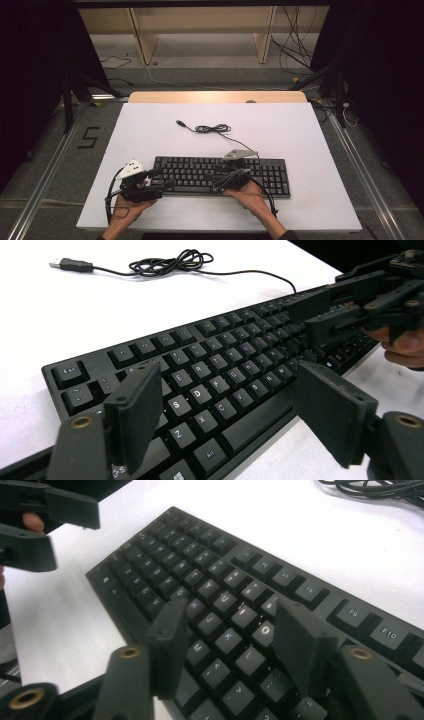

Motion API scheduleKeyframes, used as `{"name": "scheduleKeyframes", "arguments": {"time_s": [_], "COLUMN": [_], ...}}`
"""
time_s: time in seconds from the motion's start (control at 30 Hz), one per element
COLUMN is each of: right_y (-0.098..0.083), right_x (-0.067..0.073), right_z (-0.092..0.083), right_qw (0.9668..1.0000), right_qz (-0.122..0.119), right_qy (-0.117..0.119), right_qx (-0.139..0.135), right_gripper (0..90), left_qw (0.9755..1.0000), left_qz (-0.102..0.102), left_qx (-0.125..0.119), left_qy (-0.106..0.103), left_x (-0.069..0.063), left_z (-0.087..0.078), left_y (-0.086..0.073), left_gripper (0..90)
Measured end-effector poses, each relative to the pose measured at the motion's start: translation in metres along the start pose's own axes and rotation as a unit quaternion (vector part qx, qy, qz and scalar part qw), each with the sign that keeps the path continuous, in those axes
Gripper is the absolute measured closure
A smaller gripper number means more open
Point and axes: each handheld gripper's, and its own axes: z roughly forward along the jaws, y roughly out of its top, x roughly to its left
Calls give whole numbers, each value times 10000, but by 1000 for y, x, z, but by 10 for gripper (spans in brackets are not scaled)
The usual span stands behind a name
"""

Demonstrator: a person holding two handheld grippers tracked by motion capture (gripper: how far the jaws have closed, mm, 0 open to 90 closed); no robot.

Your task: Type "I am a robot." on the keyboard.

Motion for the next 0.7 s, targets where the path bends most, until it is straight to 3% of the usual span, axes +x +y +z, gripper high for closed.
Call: {"name": "scheduleKeyframes", "arguments": {"time_s": [0.33,0.7], "right_y": [-4,-10], "right_x": [4,6], "right_z": [-10,-16], "right_qw": [9999,9998], "right_qz": [-48,-44], "right_qy": [79,119], "right_qx": [-127,-171], "right_gripper": [431,413], "left_qw": [9999,9995], "left_qz": [17,89], "left_qx": [128,313], "left_qy": [11,36], "left_x": [-1,-2], "left_z": [10,23], "left_y": [5,12], "left_gripper": [336,493]}}
